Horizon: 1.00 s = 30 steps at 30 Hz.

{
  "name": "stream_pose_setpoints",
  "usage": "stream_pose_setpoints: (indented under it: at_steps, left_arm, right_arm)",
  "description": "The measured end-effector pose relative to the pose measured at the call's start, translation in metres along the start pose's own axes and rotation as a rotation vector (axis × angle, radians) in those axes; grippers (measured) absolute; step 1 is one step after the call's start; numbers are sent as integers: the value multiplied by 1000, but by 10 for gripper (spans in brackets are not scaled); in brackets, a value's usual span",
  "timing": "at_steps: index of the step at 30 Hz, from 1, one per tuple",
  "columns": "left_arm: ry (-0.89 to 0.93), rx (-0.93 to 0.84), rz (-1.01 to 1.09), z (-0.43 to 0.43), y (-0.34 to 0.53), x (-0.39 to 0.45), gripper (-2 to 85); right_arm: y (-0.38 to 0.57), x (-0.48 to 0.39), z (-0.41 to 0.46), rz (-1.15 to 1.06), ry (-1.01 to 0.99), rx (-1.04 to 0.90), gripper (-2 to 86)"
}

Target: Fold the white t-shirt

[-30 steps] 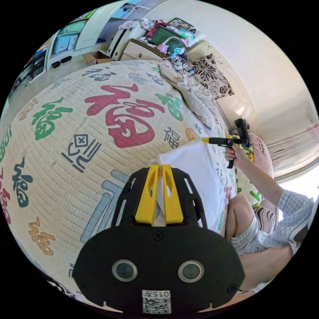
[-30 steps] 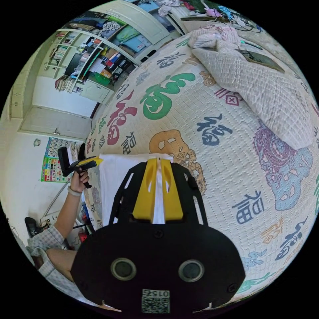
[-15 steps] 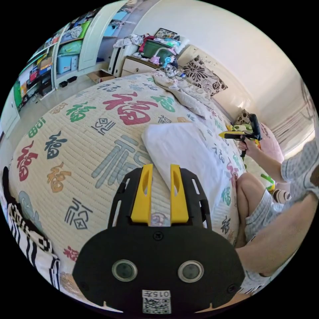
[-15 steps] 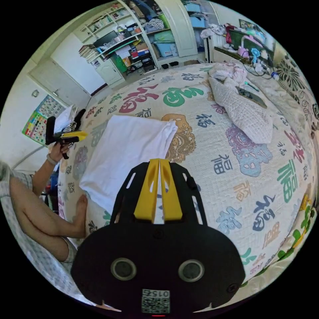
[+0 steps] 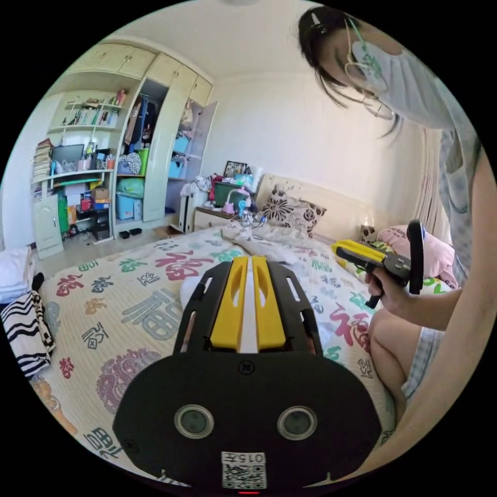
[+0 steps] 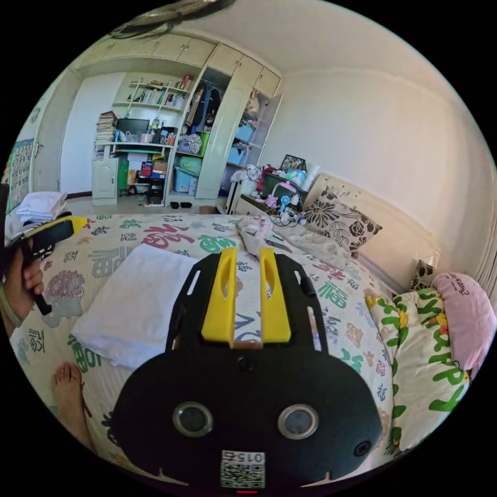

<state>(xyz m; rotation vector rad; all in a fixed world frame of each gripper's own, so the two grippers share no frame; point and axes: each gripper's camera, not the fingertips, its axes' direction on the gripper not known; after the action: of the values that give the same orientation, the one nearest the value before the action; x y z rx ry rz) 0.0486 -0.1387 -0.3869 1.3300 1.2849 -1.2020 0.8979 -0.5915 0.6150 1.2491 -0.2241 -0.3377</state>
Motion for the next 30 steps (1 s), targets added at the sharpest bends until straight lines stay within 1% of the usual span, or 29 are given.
stream_pose_setpoints:
  at_steps: [1, 2, 3, 4, 5, 7, 9, 10, 13, 14, 15, 17, 21, 26, 28, 30]
  left_arm:
    - [32, -3, -9, 3, -2, 0, -6]
    - [107, -30, -39, 11, -5, 0, -6]
    - [185, -92, -106, 22, -8, -3, -5]
    - [222, -136, -131, 28, -8, -4, -4]
    - [269, -200, -133, 35, -8, -2, -1]
    - [209, -236, -78, 35, -3, 8, 11]
    - [100, -338, -41, 36, 10, 15, 43]
    - [87, -372, -45, 38, 15, 15, 52]
    - [16, -528, -112, 49, 41, 9, 88]
    - [-32, -627, -124, 58, 50, 8, 96]
    - [-88, -725, -134, 69, 57, 8, 96]
    - [-124, -800, -95, 81, 62, 13, 87]
    - [-136, -928, 3, 112, 56, 26, 63]
    - [-171, -1075, 145, 141, 45, 40, 45]
    - [-200, -1102, 199, 147, 43, 44, 42]
    - [-248, -1126, 307, 153, 43, 54, 41]
  right_arm:
    - [-1, 2, 1, 21, -27, -26, 24]
    - [-3, 5, 5, 52, -79, -91, 5]
    - [-2, 7, 10, 77, -123, -141, 1]
    - [0, 8, 12, 76, -147, -160, 0]
    - [4, 7, 19, 48, -193, -220, 2]
    - [12, 4, 31, 12, -236, -343, 18]
    - [27, 1, 49, -21, -306, -512, 51]
    - [31, 0, 54, -21, -314, -544, 57]
    - [44, -4, 77, -2, -339, -665, 84]
    - [49, -7, 89, 2, -347, -715, 85]
    - [53, -11, 102, -1, -359, -768, 83]
    - [56, -17, 119, -9, -382, -842, 71]
    - [48, -20, 137, -89, -354, -867, 9]
    - [39, -15, 159, -129, -371, -904, -5]
    - [35, -14, 167, -150, -369, -913, -7]
    - [32, -12, 176, -166, -365, -914, -7]
